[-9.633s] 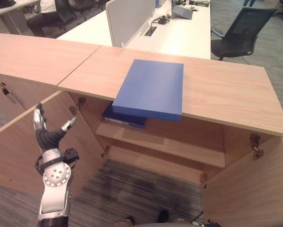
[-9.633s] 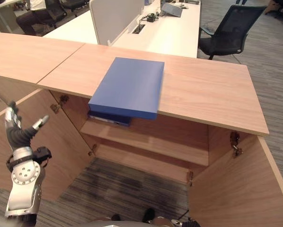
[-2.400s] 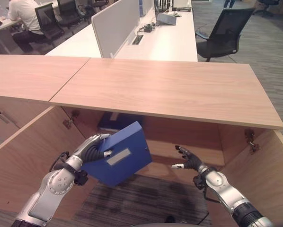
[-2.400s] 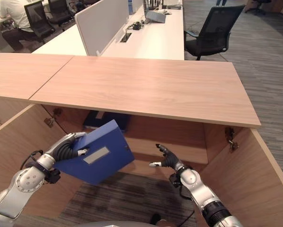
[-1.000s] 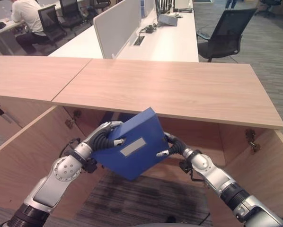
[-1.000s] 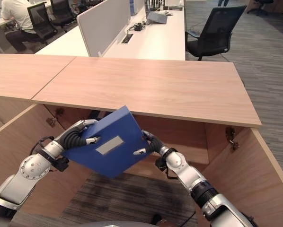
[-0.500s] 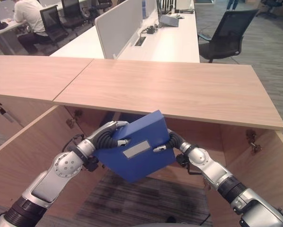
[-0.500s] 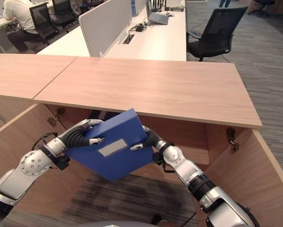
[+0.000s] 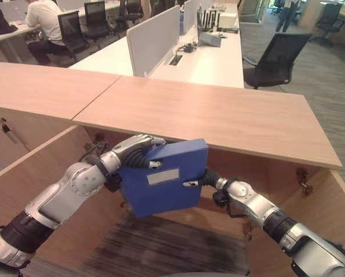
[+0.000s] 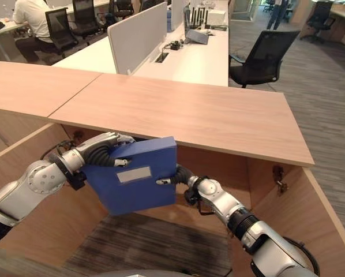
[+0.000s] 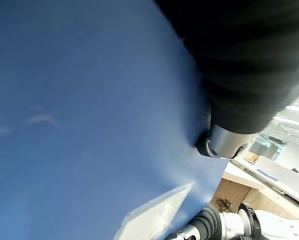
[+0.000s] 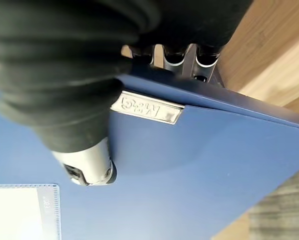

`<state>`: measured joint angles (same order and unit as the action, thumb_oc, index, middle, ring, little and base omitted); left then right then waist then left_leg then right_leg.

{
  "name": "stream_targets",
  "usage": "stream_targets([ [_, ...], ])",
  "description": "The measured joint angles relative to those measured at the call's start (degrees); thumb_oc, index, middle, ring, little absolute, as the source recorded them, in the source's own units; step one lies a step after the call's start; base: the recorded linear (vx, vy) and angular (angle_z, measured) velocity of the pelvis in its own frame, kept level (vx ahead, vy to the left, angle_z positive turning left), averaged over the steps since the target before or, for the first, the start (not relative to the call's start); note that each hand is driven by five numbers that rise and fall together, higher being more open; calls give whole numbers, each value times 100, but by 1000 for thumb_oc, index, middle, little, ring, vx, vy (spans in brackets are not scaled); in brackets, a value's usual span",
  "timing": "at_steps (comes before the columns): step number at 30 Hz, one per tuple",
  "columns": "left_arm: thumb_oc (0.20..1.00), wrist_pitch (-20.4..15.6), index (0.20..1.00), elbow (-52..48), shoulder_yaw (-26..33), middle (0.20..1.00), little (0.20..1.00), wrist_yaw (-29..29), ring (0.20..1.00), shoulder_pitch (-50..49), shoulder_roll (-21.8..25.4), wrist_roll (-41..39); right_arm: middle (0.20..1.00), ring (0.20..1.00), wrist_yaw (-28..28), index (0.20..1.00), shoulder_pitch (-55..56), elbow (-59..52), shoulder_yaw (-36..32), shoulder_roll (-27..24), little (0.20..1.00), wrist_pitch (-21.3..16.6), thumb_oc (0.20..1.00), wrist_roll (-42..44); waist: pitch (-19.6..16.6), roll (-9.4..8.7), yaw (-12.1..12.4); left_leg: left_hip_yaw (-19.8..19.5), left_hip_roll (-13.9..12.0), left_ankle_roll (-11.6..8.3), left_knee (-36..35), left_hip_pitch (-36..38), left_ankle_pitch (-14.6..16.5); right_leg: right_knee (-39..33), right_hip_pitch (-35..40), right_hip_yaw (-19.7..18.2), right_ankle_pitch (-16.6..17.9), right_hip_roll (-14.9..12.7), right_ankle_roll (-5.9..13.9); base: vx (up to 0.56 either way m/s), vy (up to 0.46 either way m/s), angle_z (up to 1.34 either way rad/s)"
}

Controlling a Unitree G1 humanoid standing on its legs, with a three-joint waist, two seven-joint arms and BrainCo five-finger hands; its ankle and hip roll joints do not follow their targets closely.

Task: Put the empty folder in the office cabinet

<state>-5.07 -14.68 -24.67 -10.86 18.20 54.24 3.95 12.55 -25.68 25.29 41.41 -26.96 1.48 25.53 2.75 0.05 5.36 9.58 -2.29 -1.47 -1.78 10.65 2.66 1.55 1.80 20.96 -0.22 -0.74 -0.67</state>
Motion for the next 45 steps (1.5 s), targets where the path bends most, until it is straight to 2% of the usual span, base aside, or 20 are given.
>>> stream_targets([
  [3, 200, 23, 200, 163, -188, 200, 200, -41, 200, 2, -266, 109, 200, 200, 7, 200, 348, 47, -11, 7, 200, 26, 200, 383, -8, 19, -1, 0, 5, -1, 0, -32, -2, -6, -48, 0, 9, -2, -9, 0, 0, 0],
  [5, 200, 25, 200, 266, -285, 200, 200, -149, 200, -71, -415, 126, 200, 200, 5, 200, 754, 138, -109, 115, 200, -97, 200, 659, -50, 57, 2, -2, 8, -1, -17, -31, -1, -5, -46, -1, 7, -4, -12, 0, 0, 0],
  [10, 200, 40, 200, 347, -431, 200, 200, -262, 200, -421, -508, 106, 200, 200, 6, 200, 1401, 144, -35, 213, 200, -188, 200, 1169, -49, 142, -80, 25, 10, -1, -29, -29, -1, -21, -32, -6, 29, 0, -22, -1, 5, -2],
  [11, 435, 45, 435, 348, -422, 435, 435, -261, 435, -542, -543, 86, 200, 200, 42, 200, 1498, 144, -46, 225, 200, -236, 200, 1243, -55, 153, -90, 24, 9, -1, -30, -26, -1, -29, -30, -7, 28, -1, -22, 0, 0, 0],
  [12, 1000, 85, 1000, 353, -366, 1000, 1000, -279, 1000, -700, -567, -24, 200, 200, 82, 200, 1624, 183, -65, 252, 200, -257, 200, 1403, -62, 163, -115, 28, 9, -1, -34, -34, -2, -30, -44, -10, 33, -1, -13, 0, 0, 0],
  [14, 1000, 87, 1000, 379, -37, 1000, 1000, -312, 1000, -1284, -762, -468, 200, 200, 192, 200, 1893, 247, -222, 375, 200, -287, 200, 1402, -102, 207, -164, 33, 9, 0, -50, -21, 0, -29, -61, -18, 29, -2, -16, 0, 0, 0],
  [16, 1000, 113, 1000, 409, 11, 1000, 1000, -313, 1000, -1439, -984, -761, 200, 200, 267, 200, 2132, 370, -211, 434, 200, -202, 200, 1478, -99, 206, -142, 45, 11, 0, -56, -32, 0, -9, -71, -39, 27, -2, -19, 0, 0, 0],
  [17, 1000, 116, 1000, 444, 171, 1000, 1000, -289, 1000, -1666, -1281, -1223, 200, 200, 315, 200, 2494, 550, -265, 642, 200, -108, 200, 1654, -80, 210, -134, 42, 10, -1, -65, -32, -2, -4, -77, -40, 27, -2, -19, 0, 0, 0],
  [18, 1000, 110, 1000, 454, 217, 1000, 1000, -278, 1000, -1713, -1389, -1409, 200, 200, 313, 200, 2607, 679, -345, 748, 200, -122, 200, 1672, -77, 211, -151, 39, 9, -2, -70, -37, -3, -3, -80, -39, 28, -2, -18, 0, 0, 0],
  [20, 1000, -15, 1000, 672, 450, 1000, 1000, -270, 1000, -1972, -1819, -2030, 200, 200, 233, 200, 2850, 1031, -787, 1071, 200, -52, 200, 1781, -67, 235, -206, 59, 9, -2, -81, -31, -3, 3, -71, -62, 28, 0, -17, -5, -4, -7],
  [22, 1000, 46, 1000, 1190, 550, 1000, 1000, -324, 1000, -2240, -2195, -2487, 200, 200, 72, 200, 3019, 1522, -1387, 1263, 200, 151, 200, 2134, -68, 265, -260, 87, 9, -1, -106, -29, 0, 21, -82, -91, 26, 1, -17, -4, -2, -10],
  [24, 1000, 269, 1000, 1652, 643, 1000, 1000, -361, 1000, -2646, -2266, -2621, 200, 200, -53, 200, 3152, 1687, -1824, 1184, 200, 307, 200, 2295, 31, 237, -297, 101, 7, 1, -135, -81, 1, 115, -191, -119, -4, -4, -22, 3, -13, -6],
  [26, 1000, 371, 1000, 2390, 1265, 1000, 1000, -255, 1000, -3183, -2748, -2657, 200, 200, -141, 200, 3323, 1980, -2477, 1261, 200, 312, 200, 2293, 85, 250, -326, 108, 0, 0, -115, -129, -2, 142, -255, -131, -25, -1, -45, 0, -8, -2],
  [27, 1000, 553, 1000, 2763, 1467, 1000, 1000, -110, 1000, -3301, -2914, -2652, 200, 200, -290, 200, 3384, 2056, -2710, 1260, 200, 359, 200, 2354, 100, 256, -308, 83, -1, -3, -105, -134, -5, 137, -268, -110, -28, 0, -50, 13, -14, 5],
  [28, 1000, 647, 1000, 2828, 1498, 1000, 1000, 23, 1000, -3441, -2912, -2649, 200, 200, -368, 200, 3391, 2049, -2786, 1228, 200, 377, 200, 2415, 142, 244, -293, 77, -3, -1, -103, -139, -6, 142, -278, -106, -35, 3, -60, 15, -9, 7],
  [31, 1000, 727, 1000, 3221, 2030, 1000, 1000, 323, 1000, -3799, -3516, -2555, 200, 200, -511, 200, 3405, 2037, -3333, 1366, 200, 371, 200, 2459, 253, 291, -266, 44, -6, 6, -86, -129, -18, 101, -214, -72, -34, 4, -58, 5, -8, 7],
  [33, 1000, 761, 1000, 3440, 2051, 1000, 1000, 530, 1000, -3883, -3718, -2320, 200, 200, -719, 200, 3403, 2041, -3508, 1442, 200, 382, 200, 2506, 261, 281, -220, -26, -8, 8, -77, -138, -18, 89, -199, -7, -41, -1, -53, 7, -19, 17],
  [40, 1000, 928, 1000, 3588, 1995, 1000, 1000, 875, 1000, -3633, -3789, -2252, 200, 200, -1144, 200, 3217, 2039, -3501, 1495, 200, 369, 200, 2656, 273, 294, -226, -57, -11, 24, -95, -188, -7, 101, -207, 23, -48, -7, -53, 3, -13, 2],
  [45, 1000, 1003, 1000, 3708, 1839, 1000, 1000, 1004, 1000, -3597, -3782, -2248, 200, 200, -1392, 200, 2983, 1955, -3438, 1608, 200, 319, 200, 2986, 328, 384, -246, -61, -26, 23, -94, -223, -19, 84, -230, 37, -52, 7, -58, 13, -51, 0],
])
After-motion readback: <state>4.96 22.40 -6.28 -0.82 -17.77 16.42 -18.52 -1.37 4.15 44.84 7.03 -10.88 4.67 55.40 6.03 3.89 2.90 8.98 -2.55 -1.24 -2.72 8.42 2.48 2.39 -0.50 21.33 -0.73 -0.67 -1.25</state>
